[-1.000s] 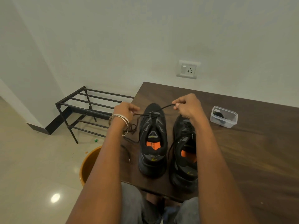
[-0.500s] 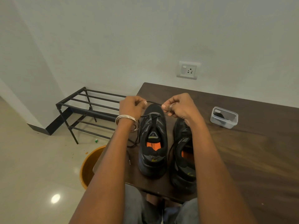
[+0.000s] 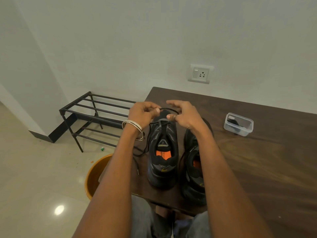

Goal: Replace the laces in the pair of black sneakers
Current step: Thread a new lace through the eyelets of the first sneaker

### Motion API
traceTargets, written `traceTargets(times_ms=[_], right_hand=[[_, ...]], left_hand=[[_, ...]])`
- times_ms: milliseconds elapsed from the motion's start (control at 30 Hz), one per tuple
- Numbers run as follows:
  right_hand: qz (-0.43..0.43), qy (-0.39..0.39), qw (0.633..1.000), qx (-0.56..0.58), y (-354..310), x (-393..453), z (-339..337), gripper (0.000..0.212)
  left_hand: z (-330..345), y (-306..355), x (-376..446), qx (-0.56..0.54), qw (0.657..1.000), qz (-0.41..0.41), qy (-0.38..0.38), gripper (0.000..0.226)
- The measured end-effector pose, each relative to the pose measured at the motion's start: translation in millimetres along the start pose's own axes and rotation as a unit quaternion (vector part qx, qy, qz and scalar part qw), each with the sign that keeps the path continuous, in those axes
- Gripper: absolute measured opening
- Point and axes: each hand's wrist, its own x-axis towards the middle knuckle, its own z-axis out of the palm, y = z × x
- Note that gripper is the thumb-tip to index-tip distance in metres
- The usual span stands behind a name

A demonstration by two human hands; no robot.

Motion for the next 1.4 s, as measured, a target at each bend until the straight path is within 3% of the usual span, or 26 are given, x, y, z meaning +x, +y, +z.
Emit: traceTargets(times_ms=[100, 200, 333, 500, 567, 633, 767, 833, 1067, 1233, 1300, 1400], right_hand=[[0.015, 0.025, 0.999, 0.039, 2.8, -0.7, -4.3, 0.013], [0.028, 0.017, 0.989, 0.141, 6.1, -4.5, -10.3, 0.011], [0.026, 0.022, 0.973, 0.228, 4.4, -6.1, -14.7, 0.016], [0.04, 0.055, 0.974, 0.216, 6.2, -3.5, -10.3, 0.016], [0.045, 0.05, 0.979, 0.194, 5.6, -3.1, -6.5, 0.016], [0.054, 0.031, 0.979, 0.193, 2.3, -2.9, -1.8, 0.011], [0.078, 0.032, 0.973, 0.216, -1.8, -1.3, 5.0, 0.007], [0.092, 0.046, 0.968, 0.231, 0.3, -1.3, 6.9, 0.012], [0.151, 0.084, 0.941, 0.292, 5.1, 2.7, 10.7, 0.025], [0.177, 0.069, 0.961, 0.201, 13.1, 7.4, 11.5, 0.022], [0.188, 0.012, 0.978, 0.089, 13.9, 7.0, 9.9, 0.035], [0.231, -0.1, 0.968, -0.005, 8.1, -0.4, 14.4, 0.055]], left_hand=[[-2.6, -5.0, 3.6, -0.033, 0.997, -0.025, 0.068, 0.019], [-7.6, -16.5, 5.7, -0.025, 0.989, -0.065, 0.127, 0.014], [-8.5, -20.0, 3.9, 0.056, 0.986, -0.093, 0.129, 0.011], [-4.5, -19.2, 3.0, 0.136, 0.978, -0.116, 0.108, 0.018], [-1.8, -15.2, 2.4, 0.191, 0.974, -0.081, 0.092, 0.033], [2.3, -7.5, 2.8, 0.186, 0.981, 0.007, 0.062, 0.043], [17.3, 0.6, 1.8, 0.125, 0.987, 0.087, -0.06, 0.036], [22.9, -2.6, 3.0, 0.15, 0.982, 0.101, -0.054, 0.025], [29.9, -7.4, 3.7, 0.042, 0.995, 0.093, 0.01, 0.018], [33.3, -16.2, 6.7, 0.061, 0.996, 0.045, 0.047, 0.002], [34.7, -21.1, 7.9, 0.095, 0.995, 0.017, 0.039, 0.002], [39.5, -25.5, 5.3, 0.154, 0.988, -0.018, -0.015, 0.003]])
